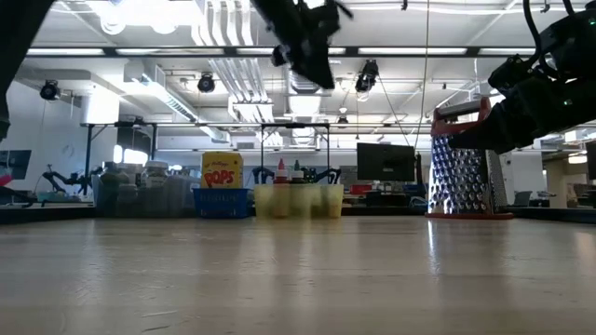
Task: Pick & Place Kitchen Items
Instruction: Return to home position
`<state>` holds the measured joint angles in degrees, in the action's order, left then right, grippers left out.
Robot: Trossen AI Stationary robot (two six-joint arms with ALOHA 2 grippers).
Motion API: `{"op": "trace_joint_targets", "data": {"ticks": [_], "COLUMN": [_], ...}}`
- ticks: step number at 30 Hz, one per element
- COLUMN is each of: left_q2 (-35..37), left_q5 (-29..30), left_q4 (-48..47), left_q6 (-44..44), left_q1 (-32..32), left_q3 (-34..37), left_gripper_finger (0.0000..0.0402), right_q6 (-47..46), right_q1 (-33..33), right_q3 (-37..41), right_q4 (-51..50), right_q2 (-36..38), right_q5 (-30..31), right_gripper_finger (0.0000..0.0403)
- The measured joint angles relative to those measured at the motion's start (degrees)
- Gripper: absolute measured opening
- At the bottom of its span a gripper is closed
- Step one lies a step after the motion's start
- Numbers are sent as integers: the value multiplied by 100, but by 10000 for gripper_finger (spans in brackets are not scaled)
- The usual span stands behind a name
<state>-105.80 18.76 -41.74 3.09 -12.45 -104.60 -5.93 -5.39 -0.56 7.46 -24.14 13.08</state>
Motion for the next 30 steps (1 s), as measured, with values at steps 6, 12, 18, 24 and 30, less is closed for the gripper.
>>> {"op": "trace_joint_targets", "data": {"ticks": [6, 12, 18, 24, 30], "left_q2": [1027, 2170, 3374, 4473, 5272], "left_q5": [-875, -1048, -1038, -1246, -1768], "left_q4": [1849, 2335, 2529, 3522, 4840], "left_q6": [47, -138, -1253, -1204, -833], "left_q1": [544, 821, 844, 845, 846], "left_q3": [1401, 2730, 3957, 5348, 6796], "left_gripper_finger": [95, 94, 94, 94, 94], "right_q6": [0, 0, 0, 0, 0], "right_q1": [1, -1, -1, -2, 1], "right_q3": [2, 2, 2, 0, 2], "right_q4": [2, 2, 0, 1, 2], "right_q2": [0, 1, 0, 0, 0], "right_q5": [0, 0, 0, 0, 0], "right_gripper_finger": [8, 8, 8, 8, 8]}}
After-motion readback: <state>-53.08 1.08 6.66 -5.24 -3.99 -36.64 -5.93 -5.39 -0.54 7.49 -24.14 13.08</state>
